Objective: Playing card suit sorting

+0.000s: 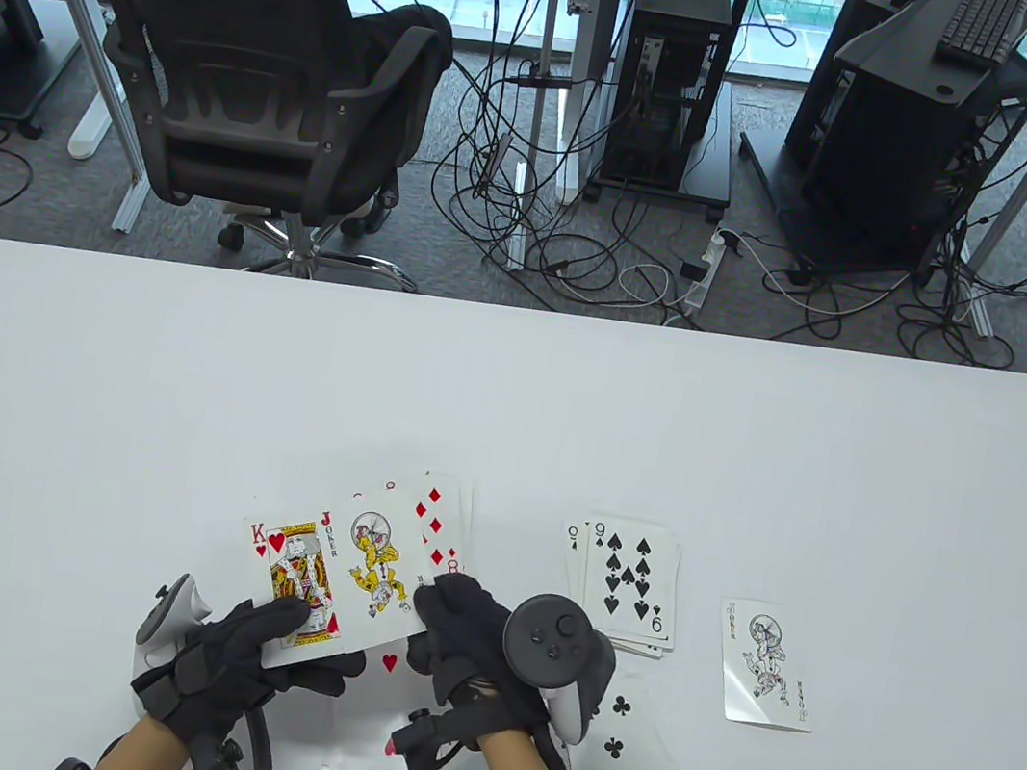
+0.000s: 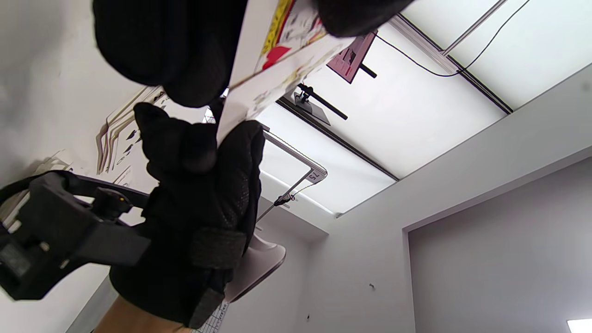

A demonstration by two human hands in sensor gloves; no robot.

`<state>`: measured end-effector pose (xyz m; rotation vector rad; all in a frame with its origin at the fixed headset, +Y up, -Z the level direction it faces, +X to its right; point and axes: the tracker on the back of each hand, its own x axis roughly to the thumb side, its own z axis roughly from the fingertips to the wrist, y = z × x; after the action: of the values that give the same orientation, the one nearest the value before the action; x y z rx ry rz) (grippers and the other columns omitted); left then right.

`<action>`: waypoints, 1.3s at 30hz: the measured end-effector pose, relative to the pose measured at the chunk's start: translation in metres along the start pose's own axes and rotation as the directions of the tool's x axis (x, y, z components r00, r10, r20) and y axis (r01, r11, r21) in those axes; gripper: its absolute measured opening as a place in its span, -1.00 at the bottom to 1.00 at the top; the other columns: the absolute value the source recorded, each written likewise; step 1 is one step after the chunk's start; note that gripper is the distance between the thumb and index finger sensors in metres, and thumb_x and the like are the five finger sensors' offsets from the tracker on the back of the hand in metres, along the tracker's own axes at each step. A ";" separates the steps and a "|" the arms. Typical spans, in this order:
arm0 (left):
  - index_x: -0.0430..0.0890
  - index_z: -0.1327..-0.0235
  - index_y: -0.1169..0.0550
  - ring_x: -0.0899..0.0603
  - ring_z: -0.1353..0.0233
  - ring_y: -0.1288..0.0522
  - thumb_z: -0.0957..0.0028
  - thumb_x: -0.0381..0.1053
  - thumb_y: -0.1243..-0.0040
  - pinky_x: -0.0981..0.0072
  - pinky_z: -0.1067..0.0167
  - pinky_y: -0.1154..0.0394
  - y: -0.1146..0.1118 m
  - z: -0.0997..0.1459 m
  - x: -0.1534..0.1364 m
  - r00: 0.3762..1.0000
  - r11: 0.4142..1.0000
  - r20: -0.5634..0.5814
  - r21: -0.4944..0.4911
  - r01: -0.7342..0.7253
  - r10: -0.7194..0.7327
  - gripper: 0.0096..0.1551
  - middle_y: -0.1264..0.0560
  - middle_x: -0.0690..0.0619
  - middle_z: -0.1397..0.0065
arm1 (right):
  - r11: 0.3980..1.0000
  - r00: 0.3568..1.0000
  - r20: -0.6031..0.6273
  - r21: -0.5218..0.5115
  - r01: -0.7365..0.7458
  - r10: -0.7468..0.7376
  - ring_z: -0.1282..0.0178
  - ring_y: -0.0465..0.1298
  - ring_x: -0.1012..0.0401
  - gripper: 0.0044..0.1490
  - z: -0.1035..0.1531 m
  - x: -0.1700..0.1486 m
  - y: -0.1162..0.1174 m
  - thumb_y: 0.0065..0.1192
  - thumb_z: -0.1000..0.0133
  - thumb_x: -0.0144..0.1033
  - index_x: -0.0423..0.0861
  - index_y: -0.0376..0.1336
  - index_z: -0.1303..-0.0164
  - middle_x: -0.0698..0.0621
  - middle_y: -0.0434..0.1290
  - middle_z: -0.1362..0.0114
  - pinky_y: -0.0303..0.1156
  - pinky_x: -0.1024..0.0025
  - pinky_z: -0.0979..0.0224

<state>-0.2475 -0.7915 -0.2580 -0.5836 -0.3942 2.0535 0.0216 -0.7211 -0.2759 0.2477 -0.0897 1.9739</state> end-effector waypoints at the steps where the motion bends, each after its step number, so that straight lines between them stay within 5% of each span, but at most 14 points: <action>1: -0.18 -0.50 -0.21 -0.35 -0.30 -0.52 -0.45 -0.17 0.00 -0.04 -0.17 -0.52 0.000 0.000 0.000 1.000 1.000 -0.001 0.000 -0.003 0.003 -0.57 -0.36 -0.23 -0.42 | 1.000 1.000 0.007 -0.025 -0.004 0.004 0.51 0.61 0.11 -0.54 0.002 0.001 -0.010 0.10 -0.16 -0.44 -0.53 0.34 0.02 -0.05 0.56 0.41 0.60 0.08 0.14; 6: -0.17 -0.50 -0.22 -0.34 -0.30 -0.52 -0.45 -0.17 0.00 -0.04 -0.17 -0.52 0.001 0.000 -0.001 1.000 1.000 -0.003 0.005 -0.006 0.006 -0.58 -0.37 -0.23 -0.42 | 0.990 0.998 -0.003 -0.127 -0.060 0.060 0.55 0.61 0.12 -0.54 0.010 0.001 -0.061 0.10 -0.16 -0.44 -0.54 0.35 0.03 -0.05 0.56 0.43 0.60 0.08 0.15; 11: -0.18 -0.50 -0.22 -0.34 -0.29 -0.53 -0.46 -0.17 0.00 -0.04 -0.17 -0.52 0.001 0.000 -0.002 1.000 1.000 -0.006 0.008 -0.010 0.010 -0.58 -0.37 -0.23 -0.42 | 0.929 0.959 -0.108 -0.242 -0.279 0.260 0.52 0.61 0.07 -0.54 0.018 -0.011 -0.138 0.12 -0.16 -0.44 -0.54 0.36 0.02 -0.08 0.57 0.42 0.58 0.03 0.13; 16: -0.17 -0.50 -0.22 -0.34 -0.29 -0.53 -0.46 -0.17 0.00 -0.04 -0.17 -0.52 0.001 0.000 -0.003 1.000 1.000 -0.013 0.014 -0.013 0.013 -0.58 -0.37 -0.23 -0.42 | 0.818 0.811 -0.394 -0.206 -0.537 0.433 0.52 0.62 0.05 -0.53 0.031 -0.048 -0.214 0.14 -0.16 -0.43 -0.54 0.37 0.02 -0.09 0.58 0.42 0.58 0.01 0.13; 19: -0.18 -0.50 -0.23 -0.34 -0.29 -0.53 -0.46 -0.17 0.00 -0.04 -0.17 -0.52 0.001 0.000 -0.002 1.000 1.000 -0.012 0.016 -0.013 0.013 -0.58 -0.37 -0.23 -0.42 | 0.787 0.733 -0.526 -0.177 -0.591 0.432 0.53 0.61 0.05 -0.52 0.045 -0.075 -0.241 0.16 -0.16 -0.42 -0.54 0.37 0.02 -0.09 0.58 0.43 0.58 0.01 0.13; 26: -0.18 -0.50 -0.23 -0.34 -0.29 -0.53 -0.47 -0.17 0.00 -0.03 -0.17 -0.52 0.002 0.000 -0.003 1.000 1.000 -0.022 0.023 -0.008 0.009 -0.59 -0.37 -0.23 -0.42 | 0.795 0.651 -0.611 -0.057 -0.604 0.451 0.55 0.61 0.05 -0.49 0.057 -0.123 -0.251 0.22 -0.12 -0.38 -0.56 0.39 0.07 -0.08 0.59 0.46 0.58 0.00 0.13; 35: -0.18 -0.50 -0.22 -0.34 -0.29 -0.53 -0.48 -0.18 0.01 -0.03 -0.17 -0.52 0.003 -0.001 -0.003 0.999 0.999 -0.030 0.043 -0.009 0.010 -0.59 -0.37 -0.23 -0.42 | 0.574 0.295 -0.632 0.294 -0.764 0.716 0.54 0.61 0.05 -0.46 0.036 -0.139 -0.231 0.19 -0.14 -0.36 -0.58 0.38 0.07 -0.08 0.58 0.45 0.57 -0.01 0.13; 39: -0.18 -0.50 -0.22 -0.34 -0.29 -0.53 -0.48 -0.17 0.01 -0.03 -0.17 -0.52 0.003 -0.002 -0.003 0.999 0.999 -0.033 0.040 -0.011 0.012 -0.59 -0.37 -0.23 -0.42 | 0.519 0.230 -0.603 0.362 -0.775 0.764 0.50 0.62 0.02 -0.42 0.033 -0.147 -0.221 0.18 -0.14 -0.35 -0.63 0.35 0.08 -0.10 0.59 0.42 0.56 -0.03 0.11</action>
<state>-0.2472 -0.7954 -0.2599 -0.5960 -0.3304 2.0558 0.2841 -0.7690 -0.2859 -0.7890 0.3694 2.9483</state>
